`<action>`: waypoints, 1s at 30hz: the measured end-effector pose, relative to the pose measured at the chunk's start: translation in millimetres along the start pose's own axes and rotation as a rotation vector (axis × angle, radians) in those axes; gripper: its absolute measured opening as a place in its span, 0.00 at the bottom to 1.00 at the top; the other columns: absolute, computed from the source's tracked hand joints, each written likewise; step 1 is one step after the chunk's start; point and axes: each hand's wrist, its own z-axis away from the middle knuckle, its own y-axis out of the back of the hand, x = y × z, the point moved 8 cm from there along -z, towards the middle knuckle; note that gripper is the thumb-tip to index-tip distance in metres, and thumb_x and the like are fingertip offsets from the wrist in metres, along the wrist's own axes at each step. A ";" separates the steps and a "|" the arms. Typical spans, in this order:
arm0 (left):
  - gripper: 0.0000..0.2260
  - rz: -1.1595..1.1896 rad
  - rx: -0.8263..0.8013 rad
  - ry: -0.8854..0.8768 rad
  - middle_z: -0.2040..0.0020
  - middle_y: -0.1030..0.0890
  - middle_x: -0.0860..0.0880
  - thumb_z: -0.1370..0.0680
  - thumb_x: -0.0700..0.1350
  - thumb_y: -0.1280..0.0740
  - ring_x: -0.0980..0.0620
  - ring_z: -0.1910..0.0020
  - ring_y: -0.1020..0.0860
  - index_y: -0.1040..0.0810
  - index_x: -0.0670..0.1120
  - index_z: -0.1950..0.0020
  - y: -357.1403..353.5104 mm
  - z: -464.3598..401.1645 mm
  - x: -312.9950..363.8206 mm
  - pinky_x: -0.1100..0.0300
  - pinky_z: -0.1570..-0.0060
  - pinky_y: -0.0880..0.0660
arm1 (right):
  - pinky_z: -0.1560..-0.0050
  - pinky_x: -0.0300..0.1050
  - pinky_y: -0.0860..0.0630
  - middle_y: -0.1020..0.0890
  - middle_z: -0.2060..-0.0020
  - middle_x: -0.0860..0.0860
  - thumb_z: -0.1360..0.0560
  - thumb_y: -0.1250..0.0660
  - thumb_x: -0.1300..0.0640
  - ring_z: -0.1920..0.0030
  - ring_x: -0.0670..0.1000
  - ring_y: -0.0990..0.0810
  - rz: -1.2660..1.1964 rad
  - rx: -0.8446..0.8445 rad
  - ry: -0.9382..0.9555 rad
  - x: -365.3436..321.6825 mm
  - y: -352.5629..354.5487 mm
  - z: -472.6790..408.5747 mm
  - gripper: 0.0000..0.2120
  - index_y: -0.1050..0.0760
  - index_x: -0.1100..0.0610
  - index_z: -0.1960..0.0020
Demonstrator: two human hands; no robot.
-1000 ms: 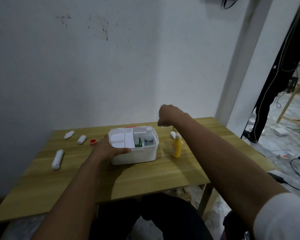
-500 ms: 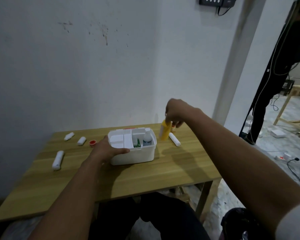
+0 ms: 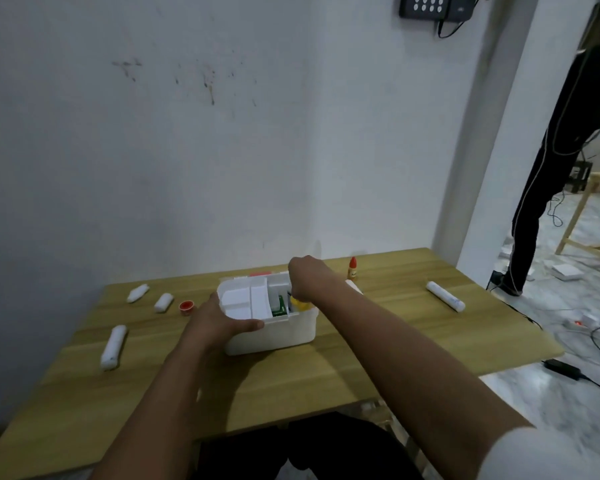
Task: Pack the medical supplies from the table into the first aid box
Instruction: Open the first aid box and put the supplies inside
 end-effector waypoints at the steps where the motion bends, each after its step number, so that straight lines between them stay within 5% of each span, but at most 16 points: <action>1: 0.46 -0.004 0.004 0.006 0.30 0.23 0.49 0.38 0.57 0.16 0.51 0.43 0.27 0.32 0.53 0.24 0.5 -0.6 -0.2 0.54 0.56 0.27 | 0.59 0.46 0.27 0.21 0.54 0.56 0.24 0.32 0.65 0.59 0.54 0.24 0.000 0.008 0.007 -0.9 1.8 -2.6 0.08 0.25 0.61 0.45; 6: 0.47 -0.008 0.022 0.000 0.30 0.23 0.50 0.39 0.59 0.16 0.50 0.42 0.26 0.32 0.54 0.24 0.8 -1.4 0.7 0.53 0.54 0.26 | 0.61 0.46 0.26 0.24 0.61 0.54 0.26 0.27 0.64 0.59 0.54 0.22 -0.007 -0.016 0.000 4.7 2.4 -12.0 0.10 0.27 0.59 0.50; 11: 0.46 -0.010 0.027 0.011 0.30 0.23 0.49 0.38 0.58 0.16 0.47 0.37 0.25 0.31 0.53 0.24 0.6 -0.4 1.0 0.53 0.52 0.25 | 0.53 0.49 0.17 0.16 0.55 0.54 0.33 0.19 0.54 0.56 0.54 0.17 -0.162 -0.064 -0.028 24.7 2.8 -20.6 0.17 0.19 0.60 0.49; 15: 0.46 0.023 0.024 0.021 0.31 0.23 0.48 0.39 0.57 0.16 0.47 0.38 0.25 0.31 0.52 0.24 1.8 0.9 2.2 0.51 0.51 0.25 | 0.57 0.47 0.16 0.13 0.58 0.54 0.25 0.28 0.54 0.60 0.53 0.14 -0.362 0.062 -0.122 69.1 24.8 -23.6 0.08 0.16 0.58 0.51; 18: 0.46 0.027 0.012 0.028 0.30 0.23 0.48 0.39 0.56 0.15 0.46 0.38 0.25 0.31 0.52 0.25 3.9 -0.8 3.6 0.50 0.48 0.24 | 0.51 0.48 0.18 0.14 0.54 0.53 0.25 0.33 0.59 0.52 0.55 0.16 -0.329 0.128 -0.246 119.8 21.6 -24.4 0.08 0.16 0.56 0.50; 22: 0.46 0.023 -0.022 0.030 0.30 0.23 0.49 0.39 0.57 0.15 0.46 0.38 0.26 0.31 0.54 0.25 3.3 -3.5 9.3 0.42 0.43 0.21 | 0.51 0.52 0.16 0.13 0.56 0.53 0.27 0.33 0.62 0.55 0.54 0.15 -0.308 0.113 -0.363 176.4 -0.2 -21.7 0.08 0.16 0.58 0.51; 30: 0.43 0.008 -0.063 0.005 0.30 0.24 0.50 0.36 0.54 0.16 0.48 0.37 0.27 0.32 0.55 0.25 -2.4 -18.1 15.5 0.40 0.41 0.22 | 0.44 0.50 0.23 0.20 0.36 0.52 0.22 0.34 0.57 0.39 0.55 0.21 -0.252 0.123 -0.373 200.1 -41.4 -57.2 0.23 0.29 0.53 0.27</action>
